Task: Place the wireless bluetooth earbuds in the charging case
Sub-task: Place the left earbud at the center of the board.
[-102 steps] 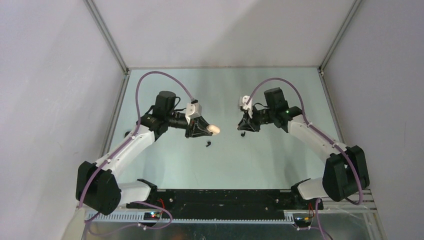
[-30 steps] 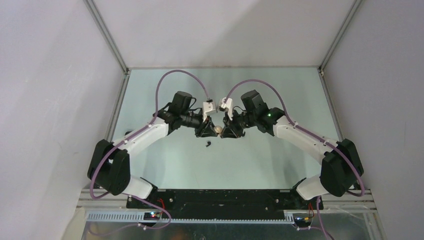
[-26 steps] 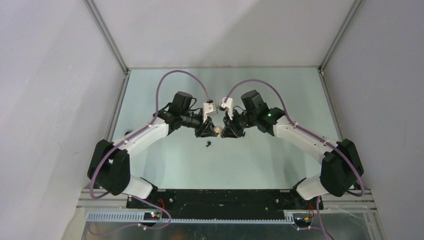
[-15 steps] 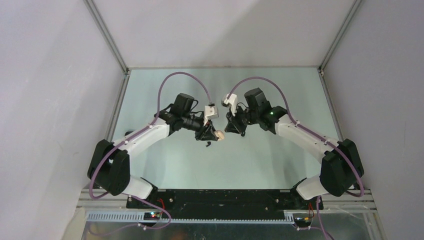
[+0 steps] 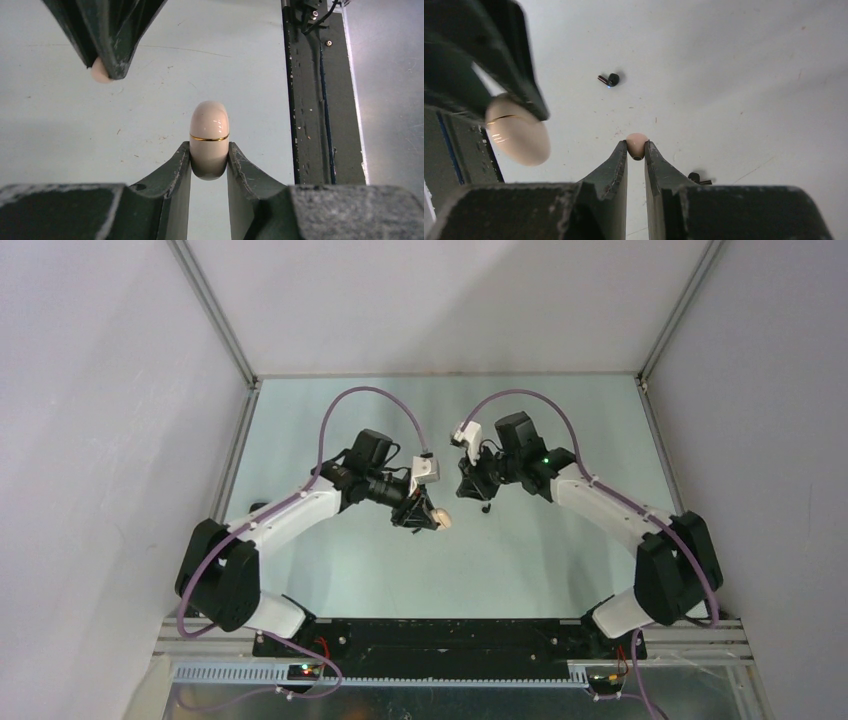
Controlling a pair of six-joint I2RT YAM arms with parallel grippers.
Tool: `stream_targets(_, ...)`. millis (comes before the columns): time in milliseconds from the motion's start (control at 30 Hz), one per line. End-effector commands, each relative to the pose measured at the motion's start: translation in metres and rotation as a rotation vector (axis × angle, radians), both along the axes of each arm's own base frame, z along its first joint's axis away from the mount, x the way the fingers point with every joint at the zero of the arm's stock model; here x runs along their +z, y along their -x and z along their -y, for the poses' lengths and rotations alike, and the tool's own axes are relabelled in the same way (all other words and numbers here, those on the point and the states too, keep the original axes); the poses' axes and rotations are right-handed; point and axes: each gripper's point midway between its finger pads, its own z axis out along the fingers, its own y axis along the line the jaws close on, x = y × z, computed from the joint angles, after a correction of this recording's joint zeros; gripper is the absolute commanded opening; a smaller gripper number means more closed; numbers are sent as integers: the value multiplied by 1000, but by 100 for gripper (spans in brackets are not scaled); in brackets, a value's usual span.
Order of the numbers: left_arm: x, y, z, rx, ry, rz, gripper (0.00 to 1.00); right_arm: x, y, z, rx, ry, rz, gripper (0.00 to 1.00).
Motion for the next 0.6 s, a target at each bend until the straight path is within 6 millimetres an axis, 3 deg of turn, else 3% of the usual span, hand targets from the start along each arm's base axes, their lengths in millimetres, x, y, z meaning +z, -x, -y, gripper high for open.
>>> stream_targets(0,29,1,7,-53,64,52,0,-40,-13,3,-54,30,-124,3)
stream_targets(133,31,4,5,-57,70,65,0,-70,-21,7,-97,60,-210,3)
stream_targets(267,32,3,5,-52,73,77,0,-79,-21,5,-105,78,-228,5)
stream_targets(567,28,-2,5,-24,60,68,0,-100,-13,-1,-79,136,-263,21)
